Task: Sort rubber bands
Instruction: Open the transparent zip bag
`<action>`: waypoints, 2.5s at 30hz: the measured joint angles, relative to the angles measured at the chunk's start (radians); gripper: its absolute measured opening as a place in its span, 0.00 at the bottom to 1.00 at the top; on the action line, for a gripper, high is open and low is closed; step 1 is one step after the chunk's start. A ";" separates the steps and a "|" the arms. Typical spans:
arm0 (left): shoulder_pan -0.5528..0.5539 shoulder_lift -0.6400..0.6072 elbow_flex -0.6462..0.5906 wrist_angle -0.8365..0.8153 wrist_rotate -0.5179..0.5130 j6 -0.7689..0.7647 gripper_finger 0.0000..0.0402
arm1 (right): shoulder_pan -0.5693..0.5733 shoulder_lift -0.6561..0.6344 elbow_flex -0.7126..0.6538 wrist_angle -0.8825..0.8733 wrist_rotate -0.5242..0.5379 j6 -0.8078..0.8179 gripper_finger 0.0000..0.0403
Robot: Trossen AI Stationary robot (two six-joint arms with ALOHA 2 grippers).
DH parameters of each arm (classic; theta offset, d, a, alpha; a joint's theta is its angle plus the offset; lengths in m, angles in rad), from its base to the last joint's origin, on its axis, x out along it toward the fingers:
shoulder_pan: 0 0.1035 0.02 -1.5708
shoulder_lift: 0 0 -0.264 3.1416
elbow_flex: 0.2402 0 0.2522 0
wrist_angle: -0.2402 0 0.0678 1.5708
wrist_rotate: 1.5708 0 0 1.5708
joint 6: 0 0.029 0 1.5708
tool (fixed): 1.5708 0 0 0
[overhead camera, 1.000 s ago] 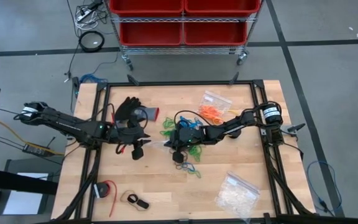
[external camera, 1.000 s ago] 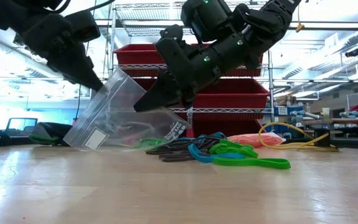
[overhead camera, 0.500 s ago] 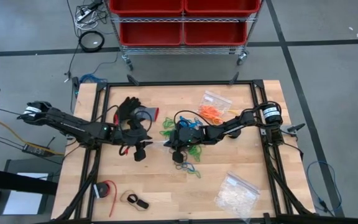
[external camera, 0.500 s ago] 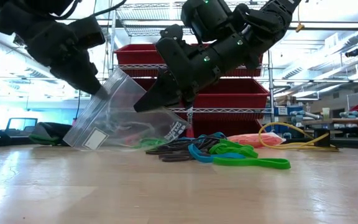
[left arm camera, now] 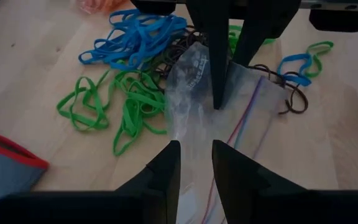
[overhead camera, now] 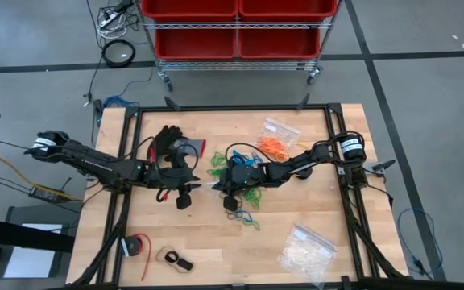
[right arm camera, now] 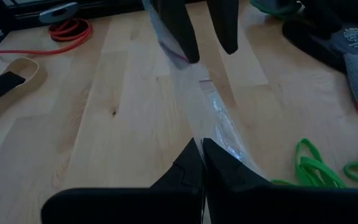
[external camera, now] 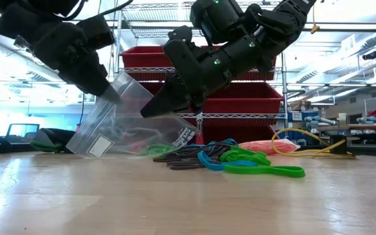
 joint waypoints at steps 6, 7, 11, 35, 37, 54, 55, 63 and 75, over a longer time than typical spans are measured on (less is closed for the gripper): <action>0.000 0.075 0.000 0.034 0.008 0.009 0.25 | 0.000 0.000 0.000 0.000 0.000 0.000 0.00; 0.000 0.087 0.000 0.037 0.008 0.009 0.25 | 0.000 0.000 0.000 0.000 0.000 0.000 0.00; 0.000 0.118 0.000 0.050 0.008 0.013 0.25 | 0.000 0.000 0.000 0.000 0.000 0.000 0.00; 0.103 0.177 0.000 0.154 0.142 0.135 0.02 | 0.000 0.000 0.000 0.000 0.000 -0.002 0.00; 0.107 0.177 0.000 0.150 0.134 0.148 0.01 | 0.001 0.000 0.000 0.000 -0.001 -0.002 0.00; 0.103 -0.109 0.019 -0.156 0.132 0.071 0.17 | 0.002 0.000 0.000 -0.008 -0.024 -0.001 0.00; 0.096 -0.135 0.019 -0.156 0.144 0.070 0.18 | 0.002 0.000 0.000 -0.008 -0.024 -0.001 0.00; 0.028 -0.190 0.019 -0.066 0.218 0.072 0.22 | 0.002 0.000 0.000 -0.007 -0.024 -0.001 0.00; 0.019 -0.046 0.019 -0.051 0.156 0.079 0.22 | 0.000 0.000 0.000 -0.007 -0.027 0.003 0.00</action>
